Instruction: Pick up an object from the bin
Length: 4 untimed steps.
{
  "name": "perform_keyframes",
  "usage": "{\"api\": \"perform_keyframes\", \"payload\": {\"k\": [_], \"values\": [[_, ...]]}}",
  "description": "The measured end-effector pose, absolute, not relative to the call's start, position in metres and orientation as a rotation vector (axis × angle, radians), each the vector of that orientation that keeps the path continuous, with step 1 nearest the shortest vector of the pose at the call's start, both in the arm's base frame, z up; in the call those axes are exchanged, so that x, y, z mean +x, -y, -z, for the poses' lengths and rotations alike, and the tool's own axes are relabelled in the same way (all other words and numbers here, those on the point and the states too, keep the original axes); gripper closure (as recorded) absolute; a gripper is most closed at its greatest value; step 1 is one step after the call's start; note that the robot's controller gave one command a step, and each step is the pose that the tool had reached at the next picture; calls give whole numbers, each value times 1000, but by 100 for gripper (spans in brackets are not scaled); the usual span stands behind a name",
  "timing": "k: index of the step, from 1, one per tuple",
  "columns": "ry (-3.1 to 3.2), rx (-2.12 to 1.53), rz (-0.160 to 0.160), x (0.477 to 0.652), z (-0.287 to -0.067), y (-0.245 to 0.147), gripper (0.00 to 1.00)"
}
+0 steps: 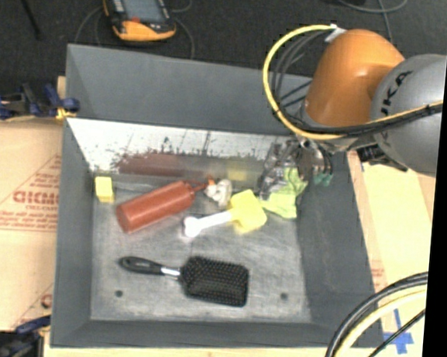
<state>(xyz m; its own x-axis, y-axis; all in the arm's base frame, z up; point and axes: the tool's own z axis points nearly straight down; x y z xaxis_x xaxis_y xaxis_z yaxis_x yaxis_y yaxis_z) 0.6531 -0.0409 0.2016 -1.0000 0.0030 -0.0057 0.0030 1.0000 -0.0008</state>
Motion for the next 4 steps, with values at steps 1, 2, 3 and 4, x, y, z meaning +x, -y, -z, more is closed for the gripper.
{"api": "perform_keyframes", "payload": {"k": [1,2,3,4], "values": [[-3136,4,2,653,-202,41,100],[-3121,208,-2,630,-186,43,100],[-3105,455,0,620,-127,9,0],[-3104,453,1,620,-128,9,0]]}}
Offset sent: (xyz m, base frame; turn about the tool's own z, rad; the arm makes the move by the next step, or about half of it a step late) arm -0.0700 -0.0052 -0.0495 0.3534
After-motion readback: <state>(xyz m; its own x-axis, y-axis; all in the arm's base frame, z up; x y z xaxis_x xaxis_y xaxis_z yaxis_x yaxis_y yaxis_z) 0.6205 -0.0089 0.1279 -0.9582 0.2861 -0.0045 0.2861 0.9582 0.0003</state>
